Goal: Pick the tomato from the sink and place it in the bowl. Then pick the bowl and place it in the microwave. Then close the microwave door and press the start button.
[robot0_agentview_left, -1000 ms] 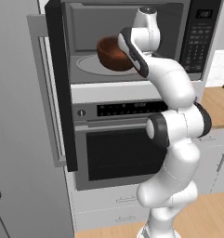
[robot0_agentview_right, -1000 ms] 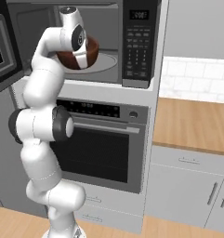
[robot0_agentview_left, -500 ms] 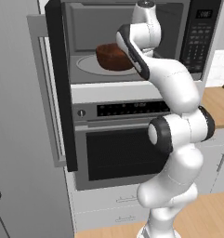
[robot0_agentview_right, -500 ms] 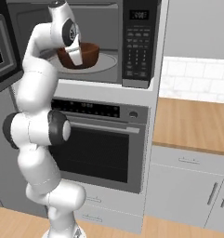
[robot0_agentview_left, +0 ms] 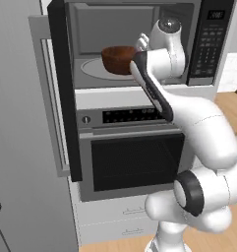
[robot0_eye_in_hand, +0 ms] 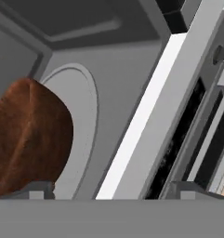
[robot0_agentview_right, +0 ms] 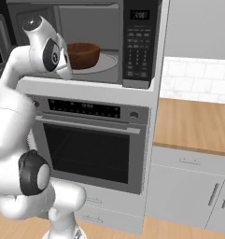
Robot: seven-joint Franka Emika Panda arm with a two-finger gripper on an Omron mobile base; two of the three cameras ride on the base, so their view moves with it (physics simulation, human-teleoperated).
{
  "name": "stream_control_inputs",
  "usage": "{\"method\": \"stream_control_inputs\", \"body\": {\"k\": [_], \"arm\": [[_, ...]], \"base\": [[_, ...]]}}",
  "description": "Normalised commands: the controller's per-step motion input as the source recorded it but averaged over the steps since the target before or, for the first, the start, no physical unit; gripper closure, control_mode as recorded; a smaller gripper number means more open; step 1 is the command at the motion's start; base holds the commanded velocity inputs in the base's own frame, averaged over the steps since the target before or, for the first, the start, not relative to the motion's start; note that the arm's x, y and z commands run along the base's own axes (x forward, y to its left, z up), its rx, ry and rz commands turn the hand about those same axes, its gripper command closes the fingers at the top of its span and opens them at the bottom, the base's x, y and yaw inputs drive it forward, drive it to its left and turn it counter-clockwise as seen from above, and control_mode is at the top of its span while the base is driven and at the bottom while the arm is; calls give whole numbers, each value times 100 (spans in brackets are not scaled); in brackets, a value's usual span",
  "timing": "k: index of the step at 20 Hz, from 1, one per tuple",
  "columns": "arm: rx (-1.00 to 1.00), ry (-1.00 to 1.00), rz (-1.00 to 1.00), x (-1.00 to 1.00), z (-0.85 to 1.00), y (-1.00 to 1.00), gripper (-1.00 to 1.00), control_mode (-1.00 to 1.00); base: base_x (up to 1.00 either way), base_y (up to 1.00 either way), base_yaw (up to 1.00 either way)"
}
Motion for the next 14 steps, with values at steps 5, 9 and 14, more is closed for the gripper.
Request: {"method": "stream_control_inputs", "body": {"k": [5, 9, 14], "arm": [[-13, -2, 6, -100, -88, 61, -100, -100], [-10, 1, 0, -100, -100, 84, -100, -100], [-6, 1, 0, -89, -97, 90, -100, -100]], "base": [[0, 0, 0], [0, 0, 0], [0, 0, 0]]}}
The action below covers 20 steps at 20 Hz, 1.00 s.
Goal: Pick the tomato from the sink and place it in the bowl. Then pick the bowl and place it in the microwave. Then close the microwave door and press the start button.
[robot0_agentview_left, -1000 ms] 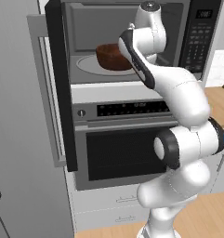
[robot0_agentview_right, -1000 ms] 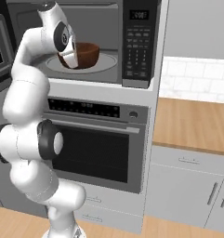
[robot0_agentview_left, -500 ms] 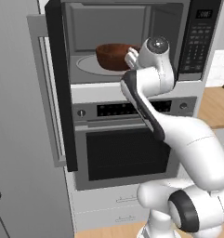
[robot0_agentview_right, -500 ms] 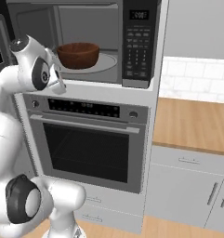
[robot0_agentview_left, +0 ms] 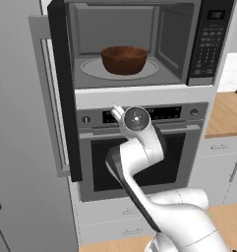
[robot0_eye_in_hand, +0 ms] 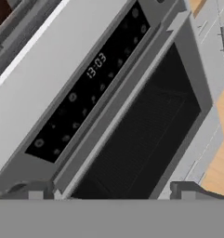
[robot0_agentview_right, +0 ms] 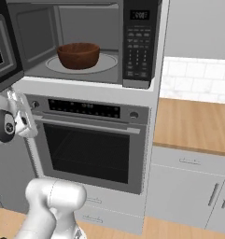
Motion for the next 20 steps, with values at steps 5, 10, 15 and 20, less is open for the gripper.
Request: {"method": "stream_control_inputs", "body": {"k": [5, 10, 15, 20], "arm": [[-1, 0, -5, -92, -59, 59, -100, -100], [0, -2, -4, -78, -59, 71, -100, -100], [0, -12, 0, -63, -53, 93, -100, -100], [-3, -26, -5, -38, -5, 100, -100, -100]], "base": [[0, 0, 0], [0, 0, 0], [0, 0, 0], [0, 0, 0]]}}
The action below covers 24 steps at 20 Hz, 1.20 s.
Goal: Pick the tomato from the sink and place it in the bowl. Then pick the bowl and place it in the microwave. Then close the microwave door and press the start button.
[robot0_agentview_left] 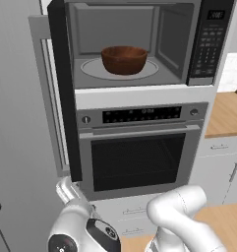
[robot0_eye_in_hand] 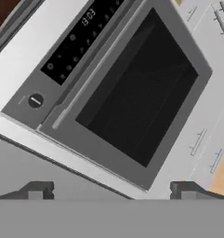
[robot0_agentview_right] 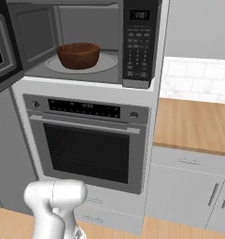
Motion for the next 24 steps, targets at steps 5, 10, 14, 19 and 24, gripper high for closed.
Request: {"method": "stream_control_inputs", "body": {"k": [5, 10, 14, 19, 24], "arm": [[-7, -24, -18, 0, 53, 100, -100, -100], [-2, -15, -22, 0, 67, 76, -100, -100], [0, -8, -25, 9, 73, 19, -100, -100], [1, -2, -21, 17, 58, -32, -100, -100], [3, 0, -18, 28, 46, -79, -100, -100]], "base": [[0, 0, 0], [0, 0, 0], [0, 0, 0], [0, 0, 0], [0, 0, 0]]}}
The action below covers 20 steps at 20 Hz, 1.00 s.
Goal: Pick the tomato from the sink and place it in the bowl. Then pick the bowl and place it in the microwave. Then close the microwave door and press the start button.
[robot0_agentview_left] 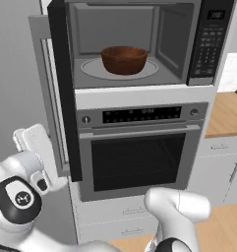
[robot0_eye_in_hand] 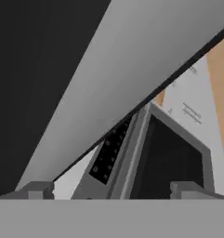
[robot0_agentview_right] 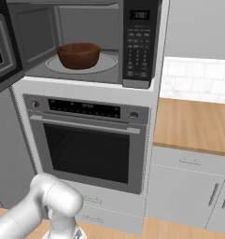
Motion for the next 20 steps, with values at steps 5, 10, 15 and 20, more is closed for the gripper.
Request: {"method": "stream_control_inputs", "body": {"k": [5, 10, 15, 20], "arm": [[4, -2, -7, 8, 38, -100, -100, -100], [4, 0, -1, 5, 28, -100, -100, -100], [4, 0, 0, 15, 20, -100, -100, -100], [1, 5, 0, 54, 11, -100, -100, -100]], "base": [[0, 0, 0], [0, 0, 0], [0, 0, 0], [0, 0, 0]]}}
